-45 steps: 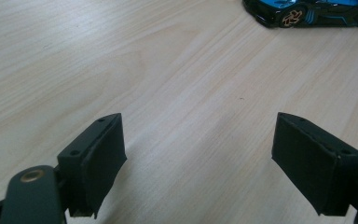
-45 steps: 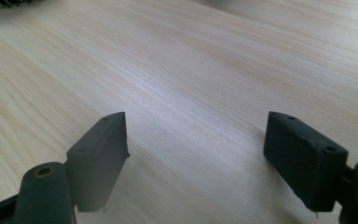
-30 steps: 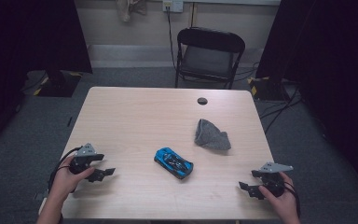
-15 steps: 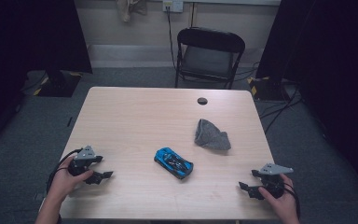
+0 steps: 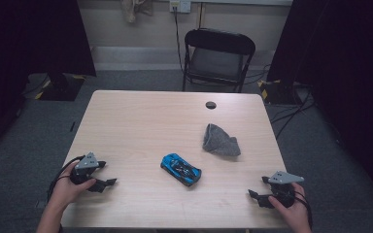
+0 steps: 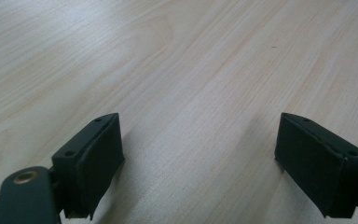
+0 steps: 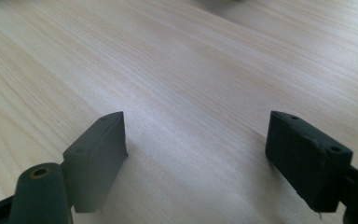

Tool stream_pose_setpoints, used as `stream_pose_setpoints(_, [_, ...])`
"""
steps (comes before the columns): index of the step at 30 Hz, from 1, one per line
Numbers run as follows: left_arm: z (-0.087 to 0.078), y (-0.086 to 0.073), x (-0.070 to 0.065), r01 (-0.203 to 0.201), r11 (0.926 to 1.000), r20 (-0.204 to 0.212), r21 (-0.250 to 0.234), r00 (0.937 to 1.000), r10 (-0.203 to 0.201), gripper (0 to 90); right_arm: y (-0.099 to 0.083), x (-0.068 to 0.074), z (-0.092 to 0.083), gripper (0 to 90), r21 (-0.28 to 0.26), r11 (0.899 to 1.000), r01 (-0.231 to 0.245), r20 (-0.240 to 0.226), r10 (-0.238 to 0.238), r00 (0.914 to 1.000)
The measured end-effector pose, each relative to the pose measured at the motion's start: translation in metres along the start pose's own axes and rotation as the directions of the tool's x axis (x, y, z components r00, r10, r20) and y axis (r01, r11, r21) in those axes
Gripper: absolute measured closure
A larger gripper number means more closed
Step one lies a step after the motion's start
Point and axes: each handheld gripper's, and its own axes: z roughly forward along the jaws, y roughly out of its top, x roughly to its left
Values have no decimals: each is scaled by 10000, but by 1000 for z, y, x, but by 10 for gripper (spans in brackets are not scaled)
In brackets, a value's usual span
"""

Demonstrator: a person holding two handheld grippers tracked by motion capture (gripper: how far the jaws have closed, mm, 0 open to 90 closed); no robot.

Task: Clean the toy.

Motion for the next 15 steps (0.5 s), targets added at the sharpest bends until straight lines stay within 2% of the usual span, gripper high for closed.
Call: stream_pose_setpoints(15, [0,0,0,-12,10000,-59,9,10000,12,139,0,0,1,180,12,10000,66,-89,-66,9999])
